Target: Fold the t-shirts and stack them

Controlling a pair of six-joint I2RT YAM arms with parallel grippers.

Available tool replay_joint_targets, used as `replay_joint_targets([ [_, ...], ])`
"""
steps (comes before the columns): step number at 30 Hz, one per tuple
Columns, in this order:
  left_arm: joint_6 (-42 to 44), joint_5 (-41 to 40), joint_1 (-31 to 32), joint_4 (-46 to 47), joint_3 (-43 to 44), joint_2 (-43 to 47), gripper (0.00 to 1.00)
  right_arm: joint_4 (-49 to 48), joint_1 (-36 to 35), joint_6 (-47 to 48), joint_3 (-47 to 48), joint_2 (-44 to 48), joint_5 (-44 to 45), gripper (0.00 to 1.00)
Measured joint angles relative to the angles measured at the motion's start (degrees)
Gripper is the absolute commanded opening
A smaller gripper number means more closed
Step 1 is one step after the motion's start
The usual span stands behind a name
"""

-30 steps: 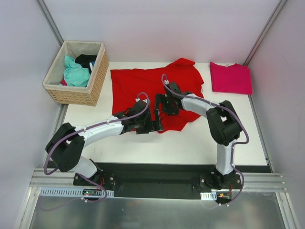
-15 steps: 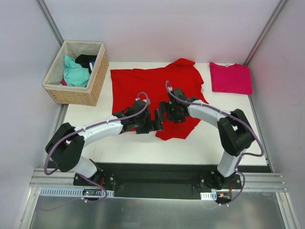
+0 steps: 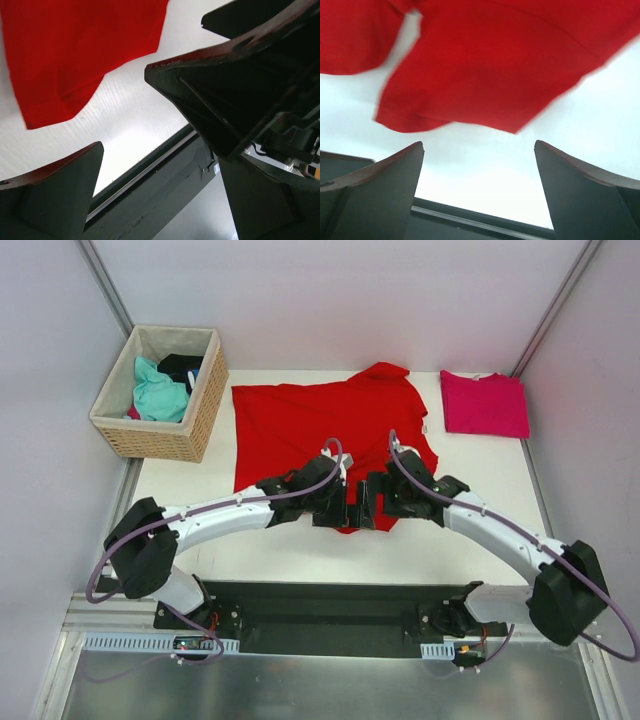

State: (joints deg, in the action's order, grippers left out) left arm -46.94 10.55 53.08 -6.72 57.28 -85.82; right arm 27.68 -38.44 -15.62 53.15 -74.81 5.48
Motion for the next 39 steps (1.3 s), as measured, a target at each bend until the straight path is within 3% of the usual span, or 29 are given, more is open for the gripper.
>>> replay_joint_targets([
  [6, 1.49, 2.8, 1.38, -1.7, 4.96, -4.87, 0.96, 0.17, 0.04, -3.69, -9.62, 8.63, 5.66, 0.99],
  [8, 2.01, 3.37, 1.36, -2.56, 6.95, -6.73, 0.95, -0.26, 0.11, -4.61, -10.93, 9.53, 7.15, 0.95],
  [16, 2.62, 3.39, 1.18, -2.45, 10.08, -10.86, 0.95, -2.86, 0.0, -7.21, -16.37, 9.27, 7.43, 0.59],
  [27, 2.6, -2.03, -0.63, -1.03, 10.23, -10.86, 0.95, -2.99, -0.87, -8.17, -19.69, 4.24, 4.35, 0.61],
  [39, 2.12, -6.21, -0.7, 0.02, 6.14, -8.63, 0.94, -3.74, -0.87, -7.74, -13.46, -3.48, 4.63, 0.61],
])
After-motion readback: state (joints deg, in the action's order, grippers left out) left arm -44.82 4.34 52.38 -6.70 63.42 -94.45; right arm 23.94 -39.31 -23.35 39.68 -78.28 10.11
